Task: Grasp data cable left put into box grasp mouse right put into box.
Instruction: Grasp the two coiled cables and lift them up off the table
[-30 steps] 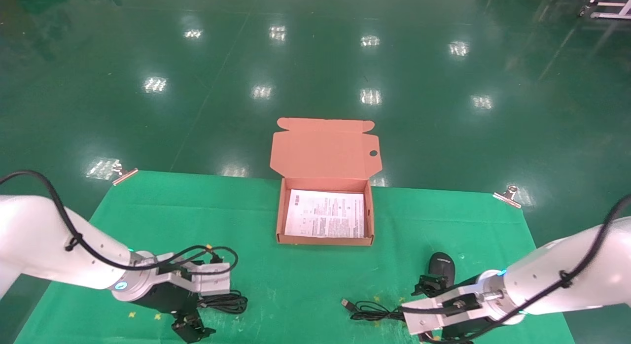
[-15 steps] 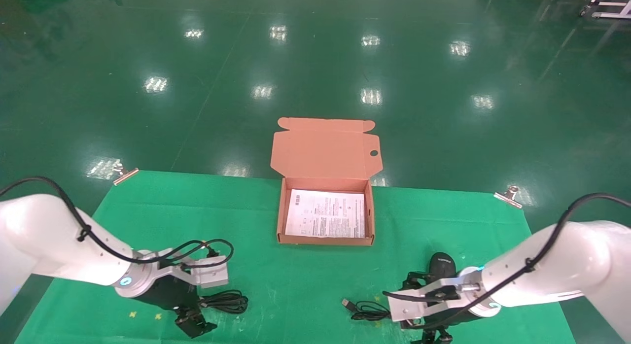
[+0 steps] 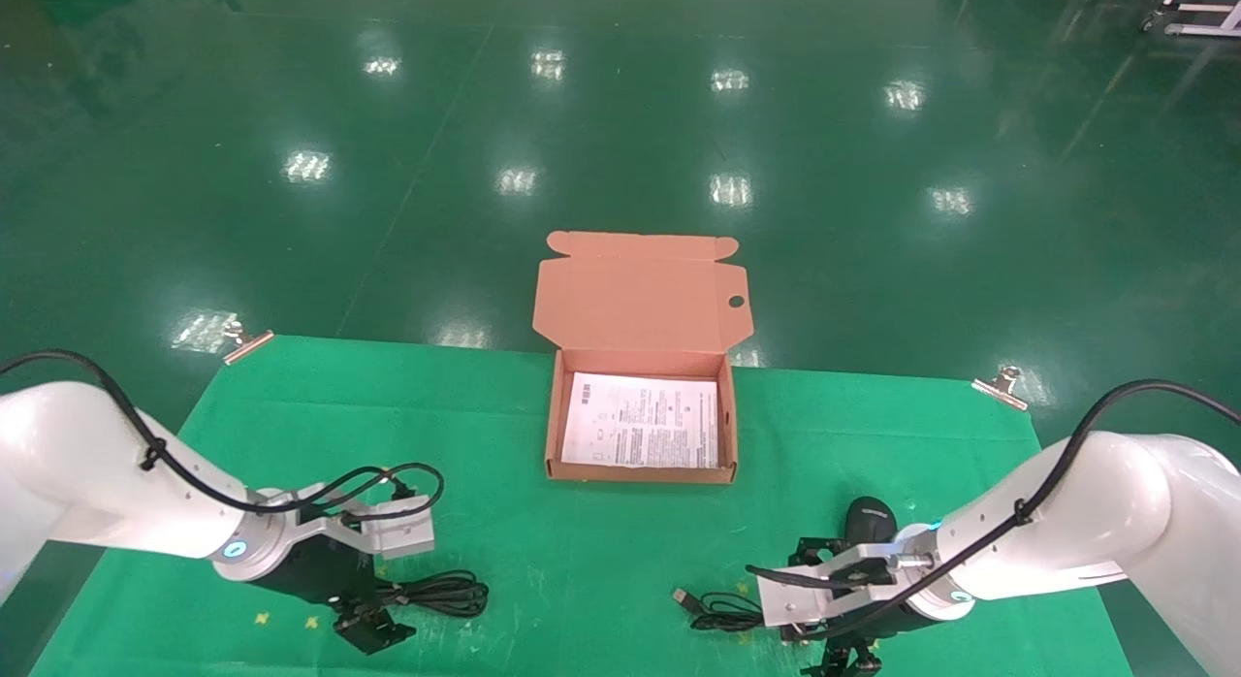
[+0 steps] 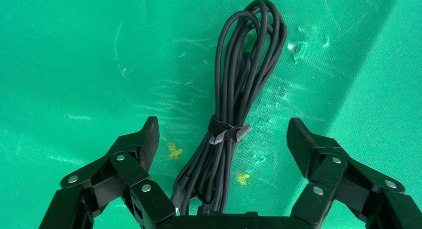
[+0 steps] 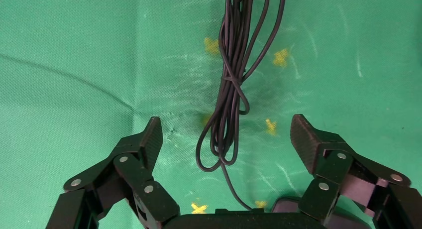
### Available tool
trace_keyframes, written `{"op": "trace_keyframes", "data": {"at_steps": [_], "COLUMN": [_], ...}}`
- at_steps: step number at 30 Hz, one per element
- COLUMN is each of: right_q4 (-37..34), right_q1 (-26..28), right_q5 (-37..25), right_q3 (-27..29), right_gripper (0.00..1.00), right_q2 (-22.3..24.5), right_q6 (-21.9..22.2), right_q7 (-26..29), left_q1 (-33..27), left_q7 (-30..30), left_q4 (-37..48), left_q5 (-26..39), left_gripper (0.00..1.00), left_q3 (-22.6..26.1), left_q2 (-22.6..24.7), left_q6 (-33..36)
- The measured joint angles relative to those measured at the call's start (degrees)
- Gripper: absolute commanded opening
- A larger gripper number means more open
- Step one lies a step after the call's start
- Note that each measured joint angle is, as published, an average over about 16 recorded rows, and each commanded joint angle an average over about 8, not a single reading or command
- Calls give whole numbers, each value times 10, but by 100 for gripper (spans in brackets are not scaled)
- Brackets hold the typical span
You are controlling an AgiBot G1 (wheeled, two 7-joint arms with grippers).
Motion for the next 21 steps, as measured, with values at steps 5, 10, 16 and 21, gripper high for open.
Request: {"op": "trace_keyframes", "data": {"at_steps": [5,10,16,21], "right_q4": [4,7,10,11], "right_q1": [0,0,0,0], "right_q5": [0,0,-1,-1], "right_q3": [0,0,0,0], "right_gripper": [0,0,0,0], "right_q2": [2,3,4,5], "right_q6": [-1,-2,-2,-2], "right_q7": [1,2,3,3], "left_q1": [0,1,1,2], "left_q7": [-2,-3,-3,-4], "left_q4": [-4,-7,-9,-11], "left_q5": [0,1,2,2], "left_gripper": [0,0,0,0], "left_q3": [0,1,1,1], "left_q2": [0,-1,-1,-1], "left_q6": [1,2,3,3]}}
